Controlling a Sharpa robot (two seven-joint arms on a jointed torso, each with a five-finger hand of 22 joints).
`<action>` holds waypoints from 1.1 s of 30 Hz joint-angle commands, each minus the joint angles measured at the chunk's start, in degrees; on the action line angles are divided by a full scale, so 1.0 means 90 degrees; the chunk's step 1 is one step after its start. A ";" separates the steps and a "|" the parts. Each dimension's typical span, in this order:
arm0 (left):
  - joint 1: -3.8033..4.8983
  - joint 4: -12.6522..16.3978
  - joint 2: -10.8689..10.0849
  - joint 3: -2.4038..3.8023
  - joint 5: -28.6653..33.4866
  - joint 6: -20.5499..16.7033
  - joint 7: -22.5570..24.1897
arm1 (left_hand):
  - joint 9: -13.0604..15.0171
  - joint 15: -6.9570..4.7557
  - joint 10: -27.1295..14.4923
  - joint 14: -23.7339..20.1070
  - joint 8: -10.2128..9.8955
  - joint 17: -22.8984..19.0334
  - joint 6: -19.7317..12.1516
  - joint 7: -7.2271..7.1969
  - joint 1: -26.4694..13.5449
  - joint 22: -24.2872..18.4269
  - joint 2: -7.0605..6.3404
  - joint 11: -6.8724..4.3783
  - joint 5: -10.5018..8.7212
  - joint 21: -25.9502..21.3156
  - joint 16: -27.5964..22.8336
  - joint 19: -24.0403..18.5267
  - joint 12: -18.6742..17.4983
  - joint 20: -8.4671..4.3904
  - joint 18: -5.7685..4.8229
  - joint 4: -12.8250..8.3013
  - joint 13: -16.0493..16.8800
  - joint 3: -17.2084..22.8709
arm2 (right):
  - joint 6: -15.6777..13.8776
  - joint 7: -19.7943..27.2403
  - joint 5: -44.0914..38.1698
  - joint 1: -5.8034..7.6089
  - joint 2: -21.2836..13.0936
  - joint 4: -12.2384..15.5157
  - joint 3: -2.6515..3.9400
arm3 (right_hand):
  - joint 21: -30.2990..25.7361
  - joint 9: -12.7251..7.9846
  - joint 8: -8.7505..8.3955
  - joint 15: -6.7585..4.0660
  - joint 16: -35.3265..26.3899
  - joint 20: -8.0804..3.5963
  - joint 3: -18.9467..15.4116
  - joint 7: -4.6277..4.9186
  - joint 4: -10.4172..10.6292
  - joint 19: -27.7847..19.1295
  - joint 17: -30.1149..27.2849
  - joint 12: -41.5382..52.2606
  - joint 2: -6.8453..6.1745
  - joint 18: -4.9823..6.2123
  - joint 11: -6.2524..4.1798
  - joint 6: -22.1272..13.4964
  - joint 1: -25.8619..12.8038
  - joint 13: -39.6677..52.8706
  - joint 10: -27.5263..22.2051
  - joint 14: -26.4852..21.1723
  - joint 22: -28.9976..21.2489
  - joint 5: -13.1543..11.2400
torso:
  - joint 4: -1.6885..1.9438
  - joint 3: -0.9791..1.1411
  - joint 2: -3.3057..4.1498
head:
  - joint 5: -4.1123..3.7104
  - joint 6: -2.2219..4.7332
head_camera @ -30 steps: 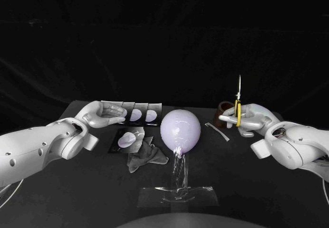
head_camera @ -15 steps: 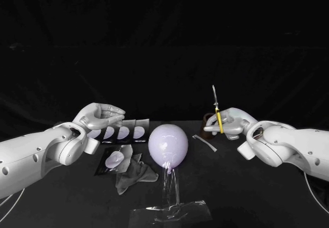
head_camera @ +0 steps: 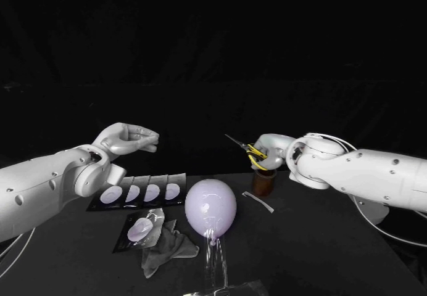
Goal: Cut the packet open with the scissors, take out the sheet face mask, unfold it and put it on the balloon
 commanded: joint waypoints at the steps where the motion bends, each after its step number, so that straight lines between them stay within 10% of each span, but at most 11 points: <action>1: 0.0123 -0.0395 0.0248 0.0016 0.0079 0.0569 -0.0150 | -0.0025 0.0055 -0.0009 0.0008 -0.0084 -0.0012 -0.0085 0.0040 -0.0273 -0.0046 0.0018 0.0041 -0.0023 -0.0059 -0.0093 0.0014 -0.0093 0.0077 0.0162 0.0010 0.0005 -0.0040 | 0.0568 -0.0460 -0.1621 0.0092 0.0397 -0.0437 0.0013 | 0.0039 0.0037 0.0035 -0.0008 0.0015 -0.0010 0.0943 -0.0008 -0.0334 0.0075 0.0838 -0.0044 -0.0053 -0.0015 -0.0633 0.0032 -0.0107 -0.0030 0.1435 0.0508 0.1232 -0.0024 | -0.0003 -0.0003 0.0007 | -0.0004 0.0073; 14: 0.0605 -0.1866 0.1271 0.0035 -0.0682 0.0771 -0.0229 | -0.0059 0.0145 -0.0106 -0.0183 -0.0235 -0.0060 -0.0265 0.0065 -0.1410 -0.0261 0.0082 0.0086 -0.0036 -0.0289 -0.0447 0.0049 -0.0208 0.0126 0.0166 -0.0001 0.0022 -0.0580 | 0.0801 -0.0633 -0.2997 0.0183 0.2236 -0.2214 0.0012 | 0.0132 0.0186 0.0048 -0.0005 0.0040 -0.0013 0.1233 -0.0008 -0.0409 0.0119 0.0900 -0.0103 -0.0107 -0.0035 -0.0637 0.0035 -0.0256 -0.0017 0.1452 0.0521 0.1267 -0.0020 | 0.0015 -0.0018 0.0093 | -0.0096 0.0116; 16: 0.0666 -0.2022 0.1424 0.0036 -0.0977 0.0845 -0.0275 | -0.0093 0.0299 -0.0459 -0.0466 -0.0355 -0.0130 -0.0455 0.0273 -0.1676 -0.0487 0.0169 0.0268 -0.0024 -0.0691 -0.0696 -0.0473 -0.0223 0.0215 0.0029 0.0021 0.0006 -0.0794 | 0.0886 -0.0690 -0.3185 0.0176 0.2460 -0.2388 0.0011 | 0.0146 0.0208 0.0049 -0.0004 0.0044 -0.0013 0.1276 -0.0007 -0.0428 0.0126 0.0909 -0.0114 -0.0114 -0.0038 -0.0637 0.0036 -0.0273 -0.0017 0.1454 0.0523 0.1272 -0.0019 | 0.0014 -0.0025 0.0108 | -0.0078 0.0127; 28: 0.0754 -0.2368 0.2027 0.0034 -0.2520 0.1353 -0.0582 | -0.0084 0.0465 -0.0986 -0.0904 -0.0428 -0.0282 -0.0553 0.0338 -0.1688 -0.0840 0.0213 0.0389 -0.0025 -0.1345 -0.1163 -0.1866 -0.0214 0.0229 -0.0270 0.0032 0.0008 -0.1438 | 0.1184 -0.0799 -0.3951 0.0154 0.3092 -0.2531 -0.0002 | 0.0157 0.0236 0.0047 0.0002 0.0057 -0.0013 0.1324 -0.0004 -0.0449 0.0131 0.0943 -0.0134 -0.0128 -0.0041 -0.0633 0.0035 -0.0304 -0.0021 0.1451 0.0529 0.1277 -0.0022 | 0.0004 -0.0047 0.0143 | 0.0146 0.0187; 33: 0.0757 -0.2339 0.2166 0.0030 -0.2920 0.1661 -0.0836 | -0.0060 0.0444 -0.0953 -0.0833 -0.0402 -0.0293 -0.0510 0.0313 -0.1604 -0.0679 0.0298 0.0364 -0.0028 -0.0924 -0.1188 -0.0551 -0.0187 0.0206 -0.0175 0.0028 0.0021 -0.1590 | 0.1189 -0.0845 -0.4162 0.0145 0.3212 -0.2507 -0.0004 | 0.0192 0.0258 0.0045 0.0001 0.0059 -0.0012 0.1350 -0.0002 -0.0474 0.0145 0.0947 -0.0147 -0.0162 -0.0048 -0.0633 0.0034 -0.0329 -0.0024 0.1458 0.0530 0.1288 -0.0024 | 0.0001 -0.0041 0.0136 | 0.0175 0.0198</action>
